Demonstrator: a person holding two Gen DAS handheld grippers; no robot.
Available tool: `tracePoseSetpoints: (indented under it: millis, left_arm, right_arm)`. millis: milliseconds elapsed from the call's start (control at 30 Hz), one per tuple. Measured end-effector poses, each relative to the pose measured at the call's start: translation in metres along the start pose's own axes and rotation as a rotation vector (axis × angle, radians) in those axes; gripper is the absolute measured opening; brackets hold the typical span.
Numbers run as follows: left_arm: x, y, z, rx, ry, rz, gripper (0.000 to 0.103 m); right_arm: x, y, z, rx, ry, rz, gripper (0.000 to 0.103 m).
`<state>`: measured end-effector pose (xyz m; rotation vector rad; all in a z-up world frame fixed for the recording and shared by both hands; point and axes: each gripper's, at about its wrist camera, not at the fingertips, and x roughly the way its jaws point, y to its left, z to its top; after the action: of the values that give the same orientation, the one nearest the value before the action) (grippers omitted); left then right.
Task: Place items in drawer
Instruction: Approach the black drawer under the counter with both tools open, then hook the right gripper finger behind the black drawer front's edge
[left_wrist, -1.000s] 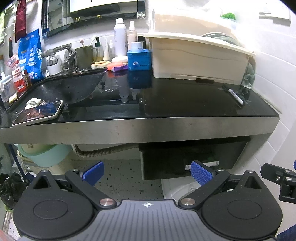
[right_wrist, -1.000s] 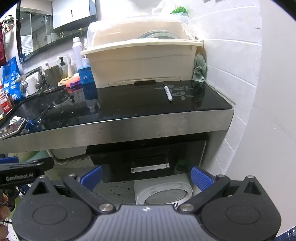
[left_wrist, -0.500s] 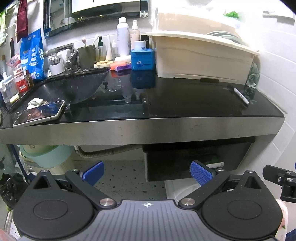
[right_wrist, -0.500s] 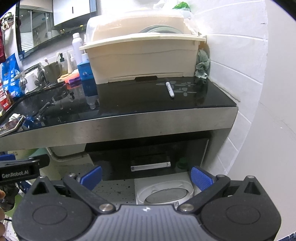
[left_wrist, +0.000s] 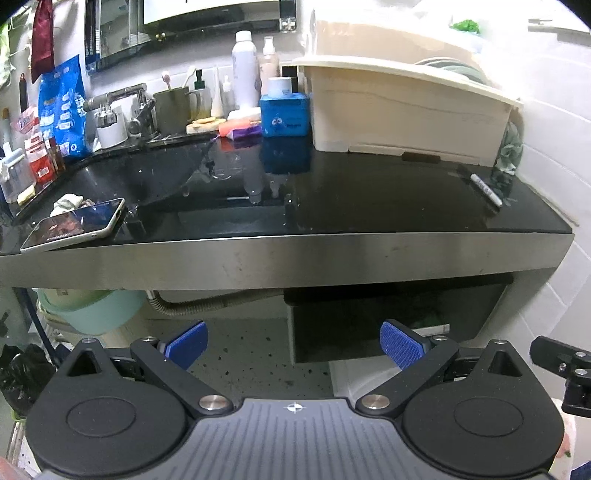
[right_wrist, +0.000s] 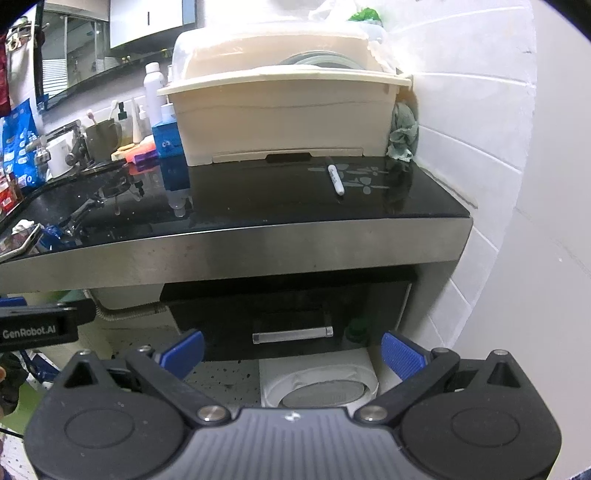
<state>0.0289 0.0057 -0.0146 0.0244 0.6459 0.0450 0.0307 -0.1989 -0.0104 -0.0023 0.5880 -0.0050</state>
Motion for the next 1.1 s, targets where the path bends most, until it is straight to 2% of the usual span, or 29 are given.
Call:
tracePoseSetpoints:
  millis: [333, 433, 533, 833, 1000, 1100]
  left_arm:
    - [0.016, -0.004, -0.005, 0.019, 0.035, 0.009, 0.101]
    - [0.020, -0.008, -0.008, 0.031, 0.035, 0.025, 0.101]
    - [0.022, -0.009, -0.012, 0.031, 0.029, 0.010, 0.101]
    - [0.019, -0.016, -0.027, 0.051, -0.030, 0.013, 0.101]
    - [0.021, -0.013, -0.036, 0.025, -0.027, -0.027, 0.101]
    - [0.020, -0.013, -0.041, 0.019, -0.044, -0.031, 0.101]
  right_arm:
    - [0.017, -0.004, -0.001, -0.006, -0.005, 0.013, 0.103]
    - [0.020, -0.004, -0.005, -0.041, -0.039, 0.024, 0.103]
    - [0.027, -0.005, -0.009, -0.059, -0.050, 0.032, 0.103]
    - [0.052, -0.009, -0.030, -0.084, -0.121, 0.092, 0.103]
    - [0.062, -0.016, -0.037, -0.087, -0.170, 0.155, 0.103]
    - [0.070, -0.016, -0.039, -0.131, -0.183, 0.187, 0.103]
